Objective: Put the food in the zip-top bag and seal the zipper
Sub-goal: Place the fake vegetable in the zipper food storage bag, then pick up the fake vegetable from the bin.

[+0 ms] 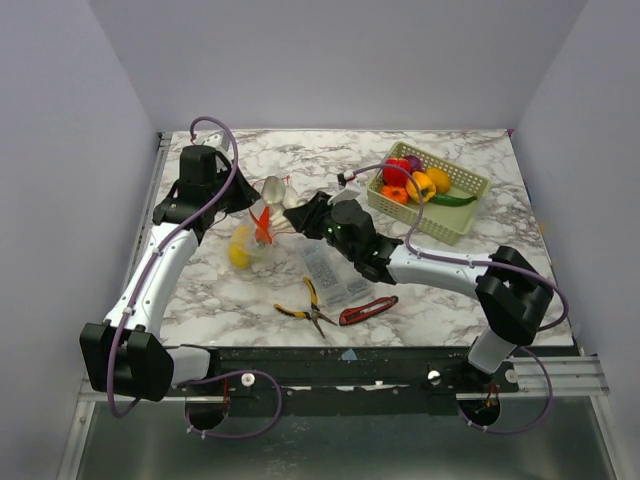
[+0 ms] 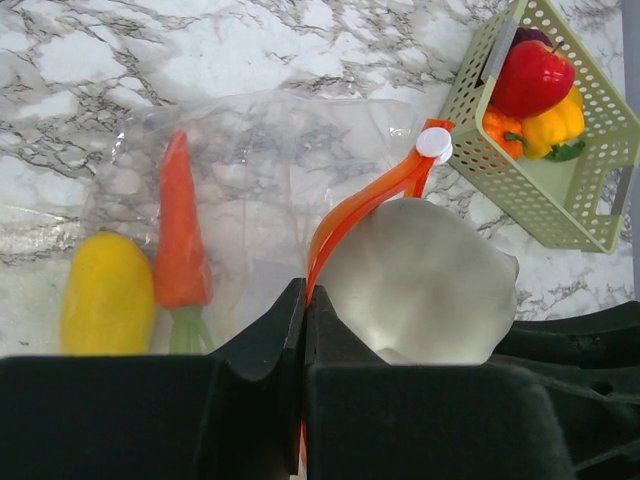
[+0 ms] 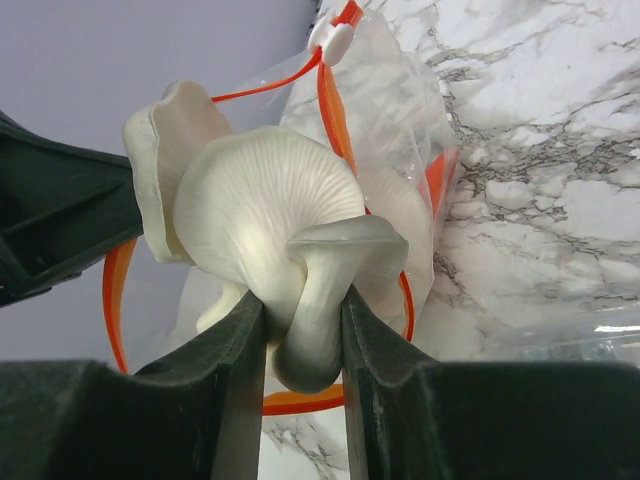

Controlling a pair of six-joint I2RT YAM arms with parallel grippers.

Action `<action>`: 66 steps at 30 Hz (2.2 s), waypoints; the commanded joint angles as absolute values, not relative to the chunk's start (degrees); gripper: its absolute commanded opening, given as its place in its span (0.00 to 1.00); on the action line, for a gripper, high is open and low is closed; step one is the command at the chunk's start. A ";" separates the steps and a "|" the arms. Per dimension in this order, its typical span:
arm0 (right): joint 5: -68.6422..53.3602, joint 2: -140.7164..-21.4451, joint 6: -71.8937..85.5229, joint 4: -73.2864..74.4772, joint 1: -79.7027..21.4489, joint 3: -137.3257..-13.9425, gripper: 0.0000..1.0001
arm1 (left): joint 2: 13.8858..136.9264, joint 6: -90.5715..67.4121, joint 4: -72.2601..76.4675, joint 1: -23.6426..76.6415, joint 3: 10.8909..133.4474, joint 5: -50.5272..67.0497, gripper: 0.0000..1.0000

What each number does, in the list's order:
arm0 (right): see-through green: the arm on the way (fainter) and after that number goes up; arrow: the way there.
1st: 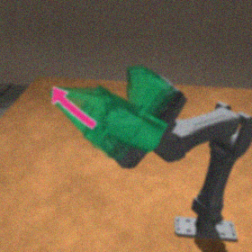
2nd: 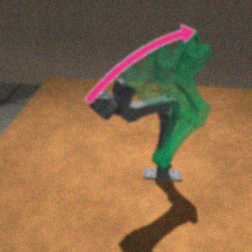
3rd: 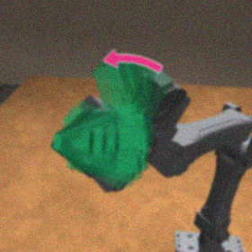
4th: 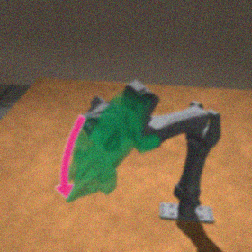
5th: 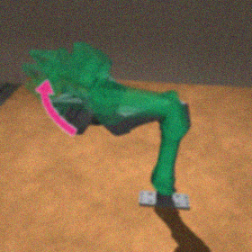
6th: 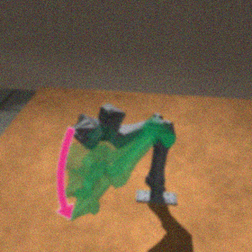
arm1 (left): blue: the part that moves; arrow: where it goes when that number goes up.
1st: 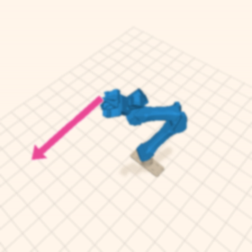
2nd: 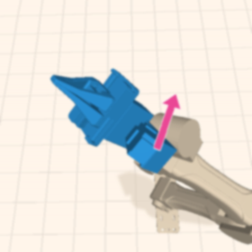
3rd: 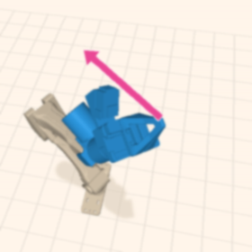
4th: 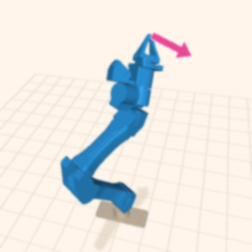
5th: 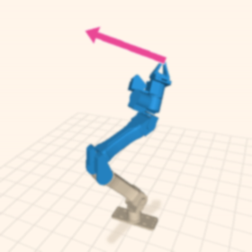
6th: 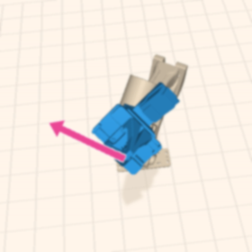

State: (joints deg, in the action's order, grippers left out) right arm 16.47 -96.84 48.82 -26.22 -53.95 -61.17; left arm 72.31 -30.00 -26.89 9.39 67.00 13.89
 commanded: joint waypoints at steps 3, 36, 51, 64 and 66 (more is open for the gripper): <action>18.12 -95.66 38.62 -15.83 -54.41 -65.66 0.00 | 71.12 -30.16 -25.85 8.92 66.89 15.61 0.00; 31.77 -116.16 35.24 12.78 -59.84 -104.60 0.54 | 67.72 -28.73 -24.70 8.88 65.47 12.23 0.00; 29.33 -107.97 34.30 14.60 -59.79 -100.17 0.82 | 68.11 -29.44 -26.23 8.04 65.88 10.37 0.00; 31.70 -93.67 32.68 15.88 -55.99 -89.27 0.83 | 68.62 -30.06 -26.42 7.69 66.09 12.07 0.00; 31.65 -90.69 33.30 15.88 -53.08 -85.76 0.83 | 68.73 -30.06 -26.42 7.65 66.01 12.00 0.00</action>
